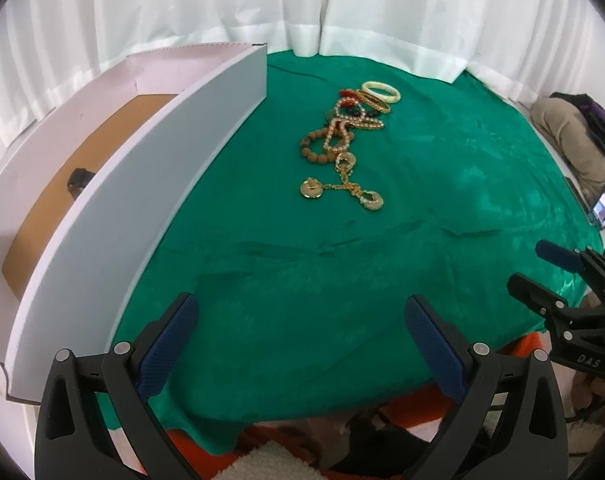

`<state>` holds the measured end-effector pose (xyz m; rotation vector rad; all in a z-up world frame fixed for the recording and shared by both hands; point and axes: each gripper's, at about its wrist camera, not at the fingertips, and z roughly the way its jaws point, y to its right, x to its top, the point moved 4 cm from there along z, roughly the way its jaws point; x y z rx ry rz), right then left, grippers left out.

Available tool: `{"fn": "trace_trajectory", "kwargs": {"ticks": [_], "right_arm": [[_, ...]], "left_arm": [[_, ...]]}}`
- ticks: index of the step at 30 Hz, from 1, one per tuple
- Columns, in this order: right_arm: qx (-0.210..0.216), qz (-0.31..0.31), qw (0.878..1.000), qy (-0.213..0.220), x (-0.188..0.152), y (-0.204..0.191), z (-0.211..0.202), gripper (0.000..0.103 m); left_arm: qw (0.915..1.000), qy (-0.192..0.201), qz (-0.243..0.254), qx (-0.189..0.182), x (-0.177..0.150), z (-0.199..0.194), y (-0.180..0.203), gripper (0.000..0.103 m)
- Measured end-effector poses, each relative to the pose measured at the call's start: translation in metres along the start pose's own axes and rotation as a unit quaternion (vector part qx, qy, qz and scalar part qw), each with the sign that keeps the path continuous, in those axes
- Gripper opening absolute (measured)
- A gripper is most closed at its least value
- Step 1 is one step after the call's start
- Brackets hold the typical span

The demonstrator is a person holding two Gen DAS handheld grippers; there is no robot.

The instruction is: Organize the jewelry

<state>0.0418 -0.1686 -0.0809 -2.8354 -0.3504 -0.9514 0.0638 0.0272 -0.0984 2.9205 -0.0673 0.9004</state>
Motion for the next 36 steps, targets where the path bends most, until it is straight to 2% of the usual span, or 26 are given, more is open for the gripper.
{"fn": "trace_trajectory", "kwargs": {"ticks": [11,36], "right_arm": [[0.002,0.002,1.0,-0.005,-0.002,-0.0008,0.0015,0.079],[0.001,0.002,1.0,0.003,-0.001,-0.001,-0.0028,0.079]], "left_arm": [[0.9998,-0.011,-0.015,0.004,-0.0023,0.0055,-0.0072,0.102],[0.9998,-0.014,-0.012,0.003,-0.0045,0.0062,-0.0076,0.102]]}}
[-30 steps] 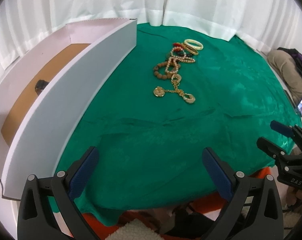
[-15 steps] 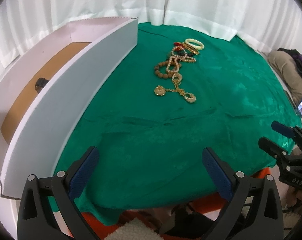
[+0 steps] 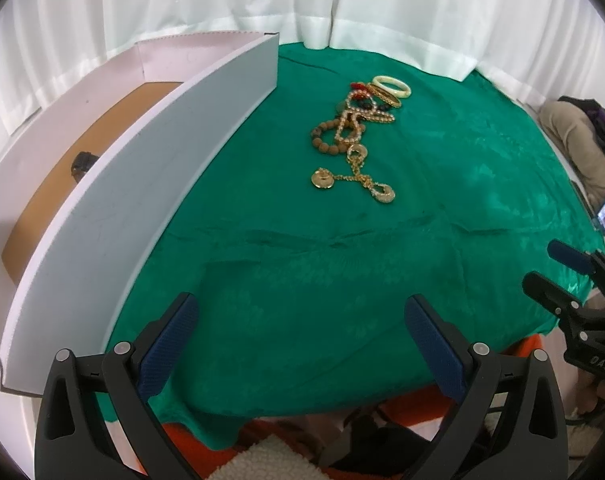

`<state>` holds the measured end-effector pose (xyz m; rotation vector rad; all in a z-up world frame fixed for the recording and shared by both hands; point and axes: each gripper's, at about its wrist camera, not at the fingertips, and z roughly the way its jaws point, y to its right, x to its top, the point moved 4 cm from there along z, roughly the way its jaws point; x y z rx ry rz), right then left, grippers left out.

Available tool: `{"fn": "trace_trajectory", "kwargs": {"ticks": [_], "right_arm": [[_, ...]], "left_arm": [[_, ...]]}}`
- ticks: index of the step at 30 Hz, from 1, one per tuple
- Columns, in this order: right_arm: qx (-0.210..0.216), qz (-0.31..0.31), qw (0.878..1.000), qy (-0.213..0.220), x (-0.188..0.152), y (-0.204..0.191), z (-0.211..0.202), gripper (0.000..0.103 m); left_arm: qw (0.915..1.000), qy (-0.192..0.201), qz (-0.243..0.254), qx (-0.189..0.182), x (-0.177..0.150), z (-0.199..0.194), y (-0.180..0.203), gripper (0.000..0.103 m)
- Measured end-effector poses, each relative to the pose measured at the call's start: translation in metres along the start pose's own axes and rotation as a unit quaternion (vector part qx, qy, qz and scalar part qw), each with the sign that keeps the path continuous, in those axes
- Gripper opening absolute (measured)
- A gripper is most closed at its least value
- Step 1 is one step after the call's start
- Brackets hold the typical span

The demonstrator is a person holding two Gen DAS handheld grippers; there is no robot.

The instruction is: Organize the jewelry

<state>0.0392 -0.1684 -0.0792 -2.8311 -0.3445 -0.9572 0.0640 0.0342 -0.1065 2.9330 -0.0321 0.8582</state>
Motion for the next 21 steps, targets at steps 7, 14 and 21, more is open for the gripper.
{"fn": "trace_trajectory", "kwargs": {"ticks": [7,14,21], "right_arm": [[0.002,0.001,1.0,-0.003,0.0003,0.0003,0.0001,0.079],[0.002,-0.002,1.0,0.0,0.0022,-0.0005,-0.0015,0.079],[0.008,0.008,1.0,-0.003,0.0031,0.0059,-0.0014,0.079]], "left_arm": [[1.0,-0.002,0.001,0.001,-0.0006,0.0004,0.0004,0.102],[1.0,-0.005,0.003,0.001,-0.0014,0.0019,0.0017,0.102],[0.9999,-0.009,0.004,-0.004,0.001,0.0045,0.0028,0.102]]}}
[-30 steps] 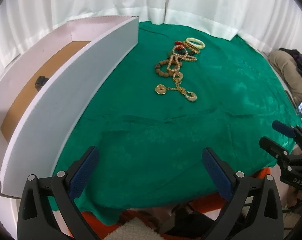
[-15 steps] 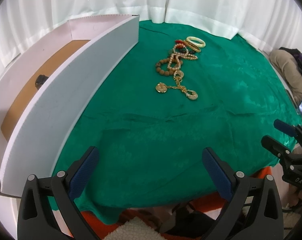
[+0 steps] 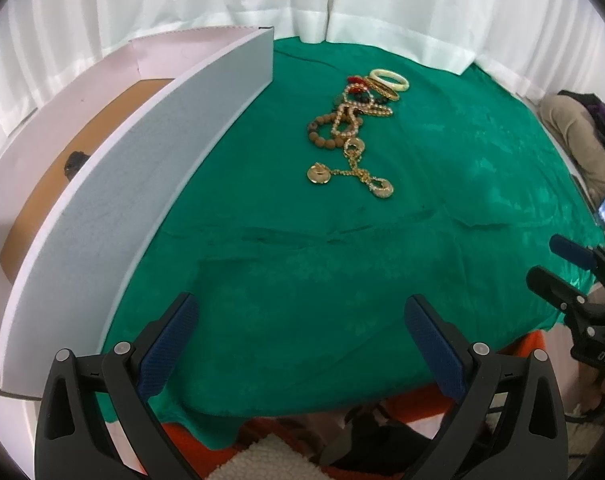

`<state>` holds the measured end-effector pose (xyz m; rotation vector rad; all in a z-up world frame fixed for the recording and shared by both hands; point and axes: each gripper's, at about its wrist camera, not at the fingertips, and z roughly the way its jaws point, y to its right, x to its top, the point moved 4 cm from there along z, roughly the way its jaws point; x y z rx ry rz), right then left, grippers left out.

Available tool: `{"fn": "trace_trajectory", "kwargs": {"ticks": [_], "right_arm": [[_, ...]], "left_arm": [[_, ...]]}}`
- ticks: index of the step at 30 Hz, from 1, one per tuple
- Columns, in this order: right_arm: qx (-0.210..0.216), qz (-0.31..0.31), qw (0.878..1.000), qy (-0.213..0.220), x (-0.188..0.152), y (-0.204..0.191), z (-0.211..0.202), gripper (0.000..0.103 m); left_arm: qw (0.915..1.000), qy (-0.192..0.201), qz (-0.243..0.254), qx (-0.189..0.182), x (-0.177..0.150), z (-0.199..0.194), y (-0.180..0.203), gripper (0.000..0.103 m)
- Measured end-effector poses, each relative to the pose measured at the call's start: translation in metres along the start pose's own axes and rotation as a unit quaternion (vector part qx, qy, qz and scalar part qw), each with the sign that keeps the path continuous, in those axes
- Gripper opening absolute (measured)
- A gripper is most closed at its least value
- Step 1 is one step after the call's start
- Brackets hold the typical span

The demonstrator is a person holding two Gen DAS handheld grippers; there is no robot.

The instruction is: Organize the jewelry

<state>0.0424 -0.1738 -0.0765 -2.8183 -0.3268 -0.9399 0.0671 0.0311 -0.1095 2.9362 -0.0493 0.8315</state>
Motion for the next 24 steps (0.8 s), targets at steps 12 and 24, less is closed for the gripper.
{"fn": "trace_trajectory", "kwargs": {"ticks": [12,24], "right_arm": [[0.004,0.025,1.0,-0.009,-0.004,0.011,0.004,0.079],[-0.007,0.042,0.999,-0.002,-0.009,0.025,-0.004,0.079]], "left_arm": [[0.9963,-0.039,0.032,-0.07,0.046,0.038,0.02,0.102],[0.9932,-0.084,0.08,-0.006,0.108,0.156,0.063,0.092]]}}
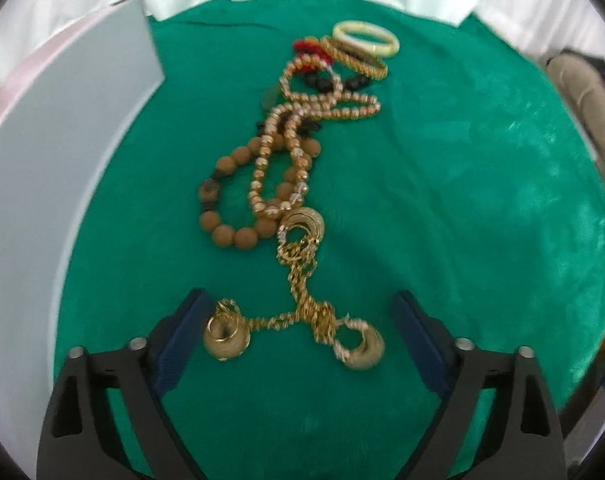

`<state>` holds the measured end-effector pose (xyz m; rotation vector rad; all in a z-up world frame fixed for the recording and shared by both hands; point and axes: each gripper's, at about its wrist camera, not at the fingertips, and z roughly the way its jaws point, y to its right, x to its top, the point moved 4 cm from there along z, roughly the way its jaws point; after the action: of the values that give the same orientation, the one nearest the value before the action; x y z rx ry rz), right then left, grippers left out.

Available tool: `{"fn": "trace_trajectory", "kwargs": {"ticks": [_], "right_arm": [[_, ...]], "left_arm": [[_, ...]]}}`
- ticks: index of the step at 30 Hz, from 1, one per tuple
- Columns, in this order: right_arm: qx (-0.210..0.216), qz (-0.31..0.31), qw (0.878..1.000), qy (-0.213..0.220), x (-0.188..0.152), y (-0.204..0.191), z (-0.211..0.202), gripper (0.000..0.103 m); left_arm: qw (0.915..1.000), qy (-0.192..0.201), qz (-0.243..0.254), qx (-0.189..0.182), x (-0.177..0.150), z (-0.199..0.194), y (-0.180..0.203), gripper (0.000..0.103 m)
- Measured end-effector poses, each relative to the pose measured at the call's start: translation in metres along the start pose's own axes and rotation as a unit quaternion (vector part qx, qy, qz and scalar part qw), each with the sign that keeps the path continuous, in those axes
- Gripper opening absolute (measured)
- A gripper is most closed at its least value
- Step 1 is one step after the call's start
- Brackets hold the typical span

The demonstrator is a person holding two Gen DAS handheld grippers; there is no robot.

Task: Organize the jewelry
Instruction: 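Lower the left tool onto the gold chain with coin pendants and grasp it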

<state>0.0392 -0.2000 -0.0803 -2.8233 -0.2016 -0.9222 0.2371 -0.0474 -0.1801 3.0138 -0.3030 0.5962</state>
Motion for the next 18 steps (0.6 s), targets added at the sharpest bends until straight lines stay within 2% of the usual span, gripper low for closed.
{"fn": "trace_trajectory", "kwargs": {"ticks": [2,5,8,10,12,18], "right_arm": [[-0.003,0.005,1.0,0.003,0.0,0.004,-0.002,0.079],[-0.004,0.017,1.0,0.006,-0.002,0.011,-0.003,0.079],[-0.001,0.022,1.0,0.001,-0.004,0.013,0.002,0.079],[0.002,0.02,1.0,-0.001,-0.005,0.011,0.003,0.079],[0.003,0.015,1.0,0.0,-0.005,0.007,0.003,0.079],[0.0,0.011,1.0,0.006,-0.005,0.006,-0.002,0.079]], "left_arm": [[0.9997,0.012,0.017,0.009,0.002,0.0,0.006,0.091],[0.9999,0.012,0.01,0.001,0.002,-0.002,0.005,0.081],[0.9997,0.021,0.015,-0.001,0.001,-0.007,0.005,0.061],[0.9996,0.023,0.017,-0.003,0.001,-0.011,0.005,0.027],[0.9996,0.019,0.019,-0.005,0.001,-0.013,0.004,0.005],[0.9993,0.014,-0.002,-0.035,-0.003,-0.022,-0.003,0.002]]}}
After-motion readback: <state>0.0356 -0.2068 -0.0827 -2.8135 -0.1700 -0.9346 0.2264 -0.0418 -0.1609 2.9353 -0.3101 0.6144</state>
